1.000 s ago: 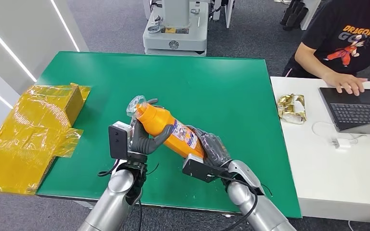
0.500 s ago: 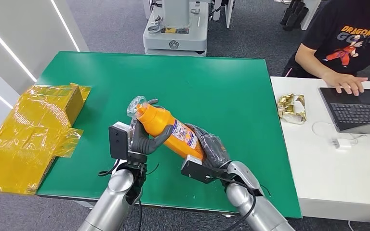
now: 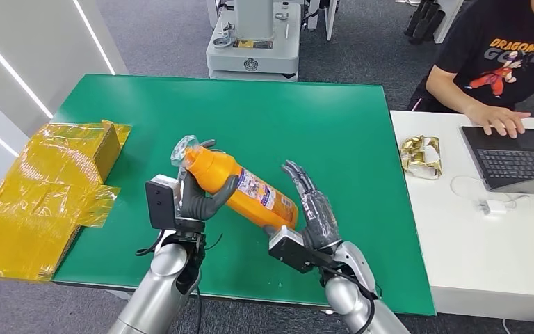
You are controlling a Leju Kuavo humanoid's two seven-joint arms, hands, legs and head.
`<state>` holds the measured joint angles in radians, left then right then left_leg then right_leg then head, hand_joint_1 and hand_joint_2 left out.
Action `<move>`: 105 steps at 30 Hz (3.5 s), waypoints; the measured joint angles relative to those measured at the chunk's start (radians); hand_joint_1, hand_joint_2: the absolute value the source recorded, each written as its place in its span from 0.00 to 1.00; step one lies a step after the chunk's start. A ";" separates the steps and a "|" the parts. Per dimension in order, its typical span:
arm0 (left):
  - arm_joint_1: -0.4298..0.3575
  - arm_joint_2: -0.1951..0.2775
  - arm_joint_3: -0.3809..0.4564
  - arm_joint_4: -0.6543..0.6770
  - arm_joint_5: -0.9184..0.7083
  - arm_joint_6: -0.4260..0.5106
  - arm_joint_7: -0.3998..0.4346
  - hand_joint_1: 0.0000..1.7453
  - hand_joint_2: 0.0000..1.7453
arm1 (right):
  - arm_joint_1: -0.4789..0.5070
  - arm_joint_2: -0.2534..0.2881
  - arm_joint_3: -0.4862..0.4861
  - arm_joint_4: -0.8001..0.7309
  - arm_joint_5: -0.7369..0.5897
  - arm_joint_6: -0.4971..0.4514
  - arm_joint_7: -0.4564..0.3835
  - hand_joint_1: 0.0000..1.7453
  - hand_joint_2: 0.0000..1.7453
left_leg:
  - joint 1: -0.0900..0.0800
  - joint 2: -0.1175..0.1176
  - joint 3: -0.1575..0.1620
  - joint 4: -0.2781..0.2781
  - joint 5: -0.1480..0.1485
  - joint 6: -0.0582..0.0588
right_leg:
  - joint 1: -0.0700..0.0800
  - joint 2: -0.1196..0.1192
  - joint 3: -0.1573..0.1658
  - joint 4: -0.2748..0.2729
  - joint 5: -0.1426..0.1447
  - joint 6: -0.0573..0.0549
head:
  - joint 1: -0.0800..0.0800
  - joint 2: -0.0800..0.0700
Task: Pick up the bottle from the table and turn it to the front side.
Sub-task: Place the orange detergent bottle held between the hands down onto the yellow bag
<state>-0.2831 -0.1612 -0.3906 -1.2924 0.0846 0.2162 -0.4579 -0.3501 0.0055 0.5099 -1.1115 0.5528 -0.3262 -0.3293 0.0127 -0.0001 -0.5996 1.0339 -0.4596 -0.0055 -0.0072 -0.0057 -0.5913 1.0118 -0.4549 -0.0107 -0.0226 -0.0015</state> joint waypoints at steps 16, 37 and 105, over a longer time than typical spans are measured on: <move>0.049 0.047 0.057 -0.084 -0.065 0.056 -0.066 1.00 1.00 | 0.171 0.038 -0.021 -0.242 -0.300 -0.075 -0.234 0.00 1.00 | 0.000 0.000 0.000 0.000 0.000 0.000 | 0.000 0.000 0.000 0.000 0.000 0.000 | 0.000 0.000; -0.012 0.339 0.214 -0.100 -0.338 0.238 -0.125 1.00 1.00 | 0.328 0.032 0.047 -0.495 -0.487 -0.139 -0.372 0.00 1.00 | 0.001 0.003 0.000 -0.001 0.000 0.000 | 0.001 0.003 -0.002 0.001 0.000 0.000 | 0.000 0.000; -0.372 0.827 -0.112 0.665 -1.335 0.131 0.134 1.00 1.00 | 0.490 0.062 -0.065 -0.738 -0.369 0.050 -0.338 0.00 1.00 | 0.002 0.006 -0.003 -0.001 0.000 -0.003 | 0.001 0.007 -0.006 0.002 0.000 -0.003 | 0.000 0.000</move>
<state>-0.6551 0.6663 -0.5023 -0.6270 -1.2505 0.3473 -0.3240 0.1396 0.0675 0.4445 -1.8494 0.1833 -0.2758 -0.6671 0.0143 0.0058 -0.6022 1.0324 -0.4592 -0.0090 -0.0064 0.0012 -0.5977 1.0135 -0.4553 -0.0132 -0.0223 -0.0015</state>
